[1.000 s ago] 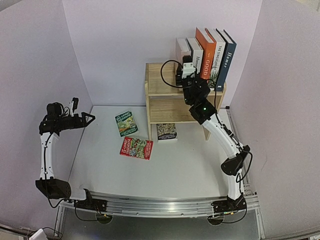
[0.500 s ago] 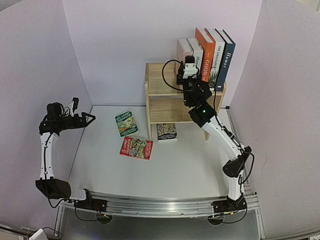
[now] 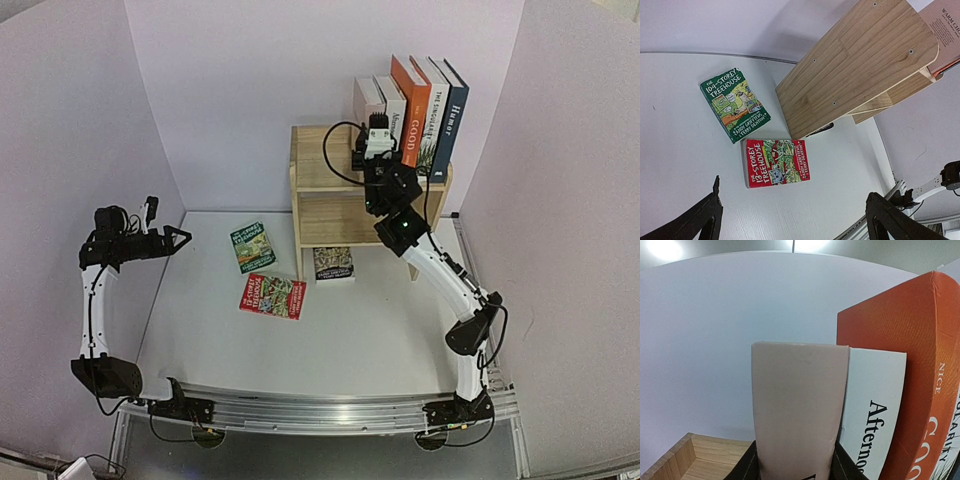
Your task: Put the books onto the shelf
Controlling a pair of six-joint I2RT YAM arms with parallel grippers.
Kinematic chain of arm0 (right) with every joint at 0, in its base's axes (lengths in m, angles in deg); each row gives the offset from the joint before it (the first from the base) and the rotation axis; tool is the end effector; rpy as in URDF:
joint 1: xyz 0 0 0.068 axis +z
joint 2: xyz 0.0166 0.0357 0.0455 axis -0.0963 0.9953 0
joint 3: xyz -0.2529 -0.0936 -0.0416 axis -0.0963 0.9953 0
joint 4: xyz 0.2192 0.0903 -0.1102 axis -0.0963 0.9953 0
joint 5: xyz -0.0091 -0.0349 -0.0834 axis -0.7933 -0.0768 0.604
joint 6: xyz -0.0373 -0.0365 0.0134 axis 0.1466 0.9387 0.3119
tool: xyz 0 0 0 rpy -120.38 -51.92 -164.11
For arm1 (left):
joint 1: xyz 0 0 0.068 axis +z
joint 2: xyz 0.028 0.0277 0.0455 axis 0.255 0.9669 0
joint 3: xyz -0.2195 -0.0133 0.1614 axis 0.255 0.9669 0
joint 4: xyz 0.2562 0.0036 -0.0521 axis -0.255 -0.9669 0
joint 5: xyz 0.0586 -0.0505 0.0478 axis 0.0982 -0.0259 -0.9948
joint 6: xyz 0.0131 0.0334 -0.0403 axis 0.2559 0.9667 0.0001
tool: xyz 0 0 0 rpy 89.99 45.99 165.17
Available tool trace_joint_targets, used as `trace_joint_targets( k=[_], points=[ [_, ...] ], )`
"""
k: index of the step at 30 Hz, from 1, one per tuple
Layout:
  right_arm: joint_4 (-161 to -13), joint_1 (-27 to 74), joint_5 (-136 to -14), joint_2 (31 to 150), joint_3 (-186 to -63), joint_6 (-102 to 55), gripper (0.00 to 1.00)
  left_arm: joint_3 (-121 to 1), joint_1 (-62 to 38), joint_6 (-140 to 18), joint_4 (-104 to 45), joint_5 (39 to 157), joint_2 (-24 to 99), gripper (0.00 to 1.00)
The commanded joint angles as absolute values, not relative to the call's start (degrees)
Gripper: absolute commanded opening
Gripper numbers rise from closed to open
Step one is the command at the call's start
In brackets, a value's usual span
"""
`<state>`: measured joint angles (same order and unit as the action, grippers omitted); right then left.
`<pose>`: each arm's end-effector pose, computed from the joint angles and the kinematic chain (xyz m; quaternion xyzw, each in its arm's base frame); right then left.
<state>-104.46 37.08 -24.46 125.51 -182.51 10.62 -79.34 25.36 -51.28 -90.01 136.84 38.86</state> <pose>0.3374 0.2777 0.5366 0.0142 0.5404 -0.0565 0.8394 0.2518 0.0206 0.4228 0.0672 0.8553 -0.3359 0.3887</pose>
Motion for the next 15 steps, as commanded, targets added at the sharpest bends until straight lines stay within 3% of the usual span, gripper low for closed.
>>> trace_joint_targets(
  k=[1,12,15],
  points=[
    [-109.6,37.4,-22.2,127.5,-188.2,15.2,0.37,-79.2,25.4,-50.4,-89.1,138.1,38.0,1.00],
    [-110.3,36.9,-22.9,129.7,-189.5,17.0,0.34,-78.7,25.4,-50.0,-89.5,138.0,37.4,1.00],
    [-110.3,36.8,-22.9,128.9,-187.8,16.7,0.39,-78.8,25.4,-50.0,-89.4,138.3,37.5,1.00]
  ],
)
